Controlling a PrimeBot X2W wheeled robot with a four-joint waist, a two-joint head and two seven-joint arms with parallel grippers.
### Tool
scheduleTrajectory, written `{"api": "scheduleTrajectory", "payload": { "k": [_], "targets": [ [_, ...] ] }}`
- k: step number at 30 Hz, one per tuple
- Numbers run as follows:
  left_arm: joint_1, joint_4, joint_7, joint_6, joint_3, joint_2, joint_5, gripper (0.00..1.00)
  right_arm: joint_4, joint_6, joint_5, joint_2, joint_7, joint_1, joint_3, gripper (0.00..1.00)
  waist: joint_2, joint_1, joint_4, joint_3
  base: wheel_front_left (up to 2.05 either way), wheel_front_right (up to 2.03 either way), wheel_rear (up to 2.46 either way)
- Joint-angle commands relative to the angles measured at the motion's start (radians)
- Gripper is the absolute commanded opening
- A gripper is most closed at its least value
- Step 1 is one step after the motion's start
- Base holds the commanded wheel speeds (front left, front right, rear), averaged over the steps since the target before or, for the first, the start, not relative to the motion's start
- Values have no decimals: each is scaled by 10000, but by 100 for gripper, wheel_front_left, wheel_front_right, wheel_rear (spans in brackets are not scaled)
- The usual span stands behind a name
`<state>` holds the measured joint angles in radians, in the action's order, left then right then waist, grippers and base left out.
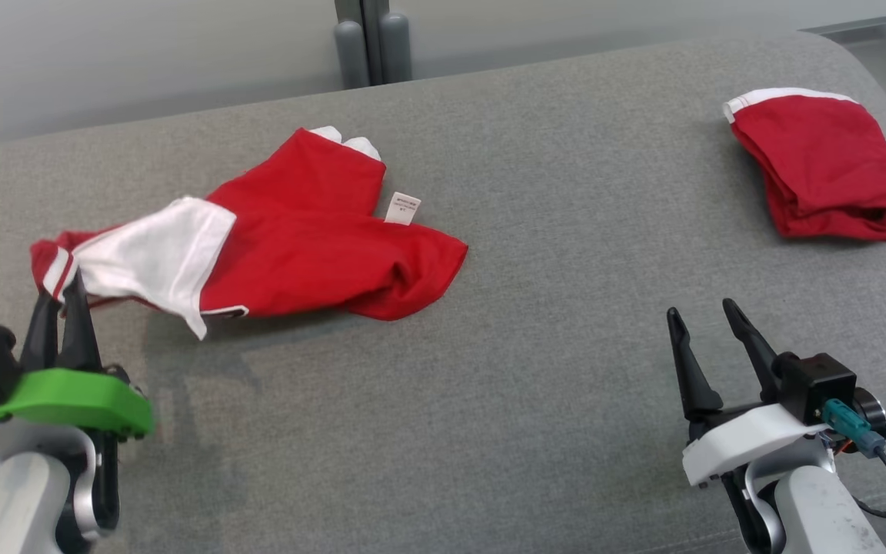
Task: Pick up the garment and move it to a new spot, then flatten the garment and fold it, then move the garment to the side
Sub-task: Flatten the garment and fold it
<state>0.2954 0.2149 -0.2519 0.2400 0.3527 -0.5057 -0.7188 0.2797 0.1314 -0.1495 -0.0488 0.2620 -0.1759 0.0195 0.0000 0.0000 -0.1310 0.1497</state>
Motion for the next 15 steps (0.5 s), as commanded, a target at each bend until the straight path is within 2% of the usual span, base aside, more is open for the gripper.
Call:
{"api": "scheduleTrajectory", "payload": {
  "k": [1,12,15],
  "targets": [
    [-332,-15,-7,-40,-49,-39,-156,0,28,-15,20,-33,42,103,21,100,0,0,41,-41,0,0,0],
    [-1339,838,-24,-482,59,246,-702,0,-32,-15,128,-33,42,27,6,100,0,0,114,33,0,0,0],
    [-1427,1112,-29,-633,48,214,-778,30,-20,-15,143,-33,42,-8,1,100,0,0,113,44,0,0,0]
  ]
}}
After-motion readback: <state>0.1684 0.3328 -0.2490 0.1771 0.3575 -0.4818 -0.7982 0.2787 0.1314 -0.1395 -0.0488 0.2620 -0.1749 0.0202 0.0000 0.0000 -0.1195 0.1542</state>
